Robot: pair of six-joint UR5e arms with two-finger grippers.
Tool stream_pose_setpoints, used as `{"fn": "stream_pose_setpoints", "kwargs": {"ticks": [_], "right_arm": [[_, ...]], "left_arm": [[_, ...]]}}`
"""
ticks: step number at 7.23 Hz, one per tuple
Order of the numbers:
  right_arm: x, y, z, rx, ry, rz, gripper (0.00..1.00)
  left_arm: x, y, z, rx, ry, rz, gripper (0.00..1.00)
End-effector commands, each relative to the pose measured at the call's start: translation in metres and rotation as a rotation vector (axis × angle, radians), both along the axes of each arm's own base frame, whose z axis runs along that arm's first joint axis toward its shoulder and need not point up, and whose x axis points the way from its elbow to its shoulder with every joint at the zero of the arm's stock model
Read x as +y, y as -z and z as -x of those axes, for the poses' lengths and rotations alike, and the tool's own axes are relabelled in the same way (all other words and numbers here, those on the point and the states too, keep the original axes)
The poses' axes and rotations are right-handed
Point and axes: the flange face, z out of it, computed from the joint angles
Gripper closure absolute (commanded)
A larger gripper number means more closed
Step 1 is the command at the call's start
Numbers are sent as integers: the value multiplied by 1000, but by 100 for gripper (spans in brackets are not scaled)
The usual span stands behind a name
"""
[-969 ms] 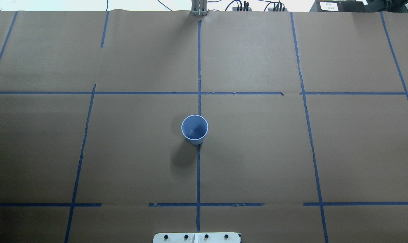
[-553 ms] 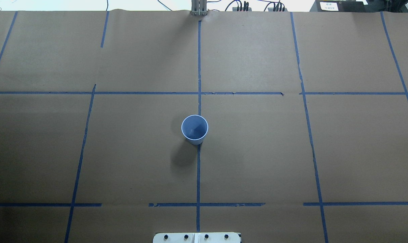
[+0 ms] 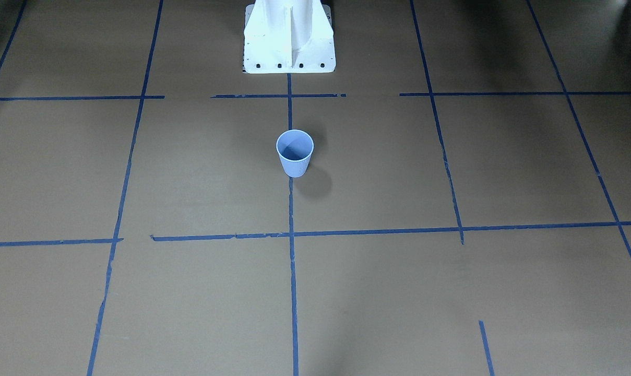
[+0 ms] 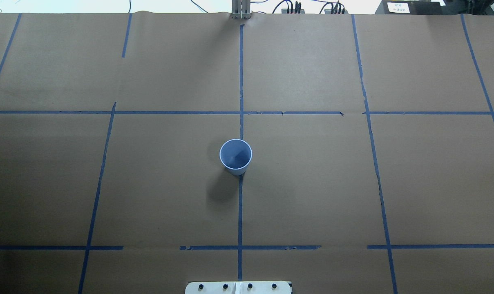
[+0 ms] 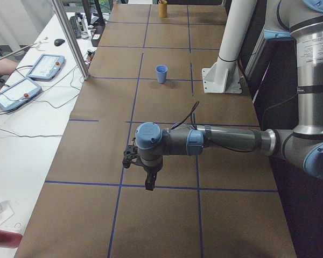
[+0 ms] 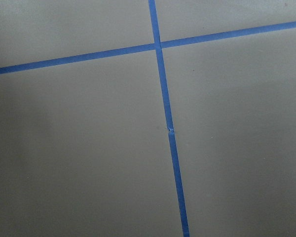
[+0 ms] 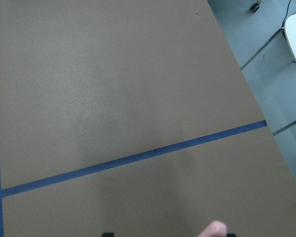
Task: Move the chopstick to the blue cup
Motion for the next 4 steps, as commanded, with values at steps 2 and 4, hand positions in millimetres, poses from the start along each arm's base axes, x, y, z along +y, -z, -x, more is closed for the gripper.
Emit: {"fn": "stream_pose_setpoints", "kwargs": {"ticks": [2,4], "right_arm": [[4,1,1,1,1,-35,97],[5,10,0,4,6,-75,100]], "left_arm": [[0,2,0,0,0,-3,0],[0,2,0,0,3,1,0]]}}
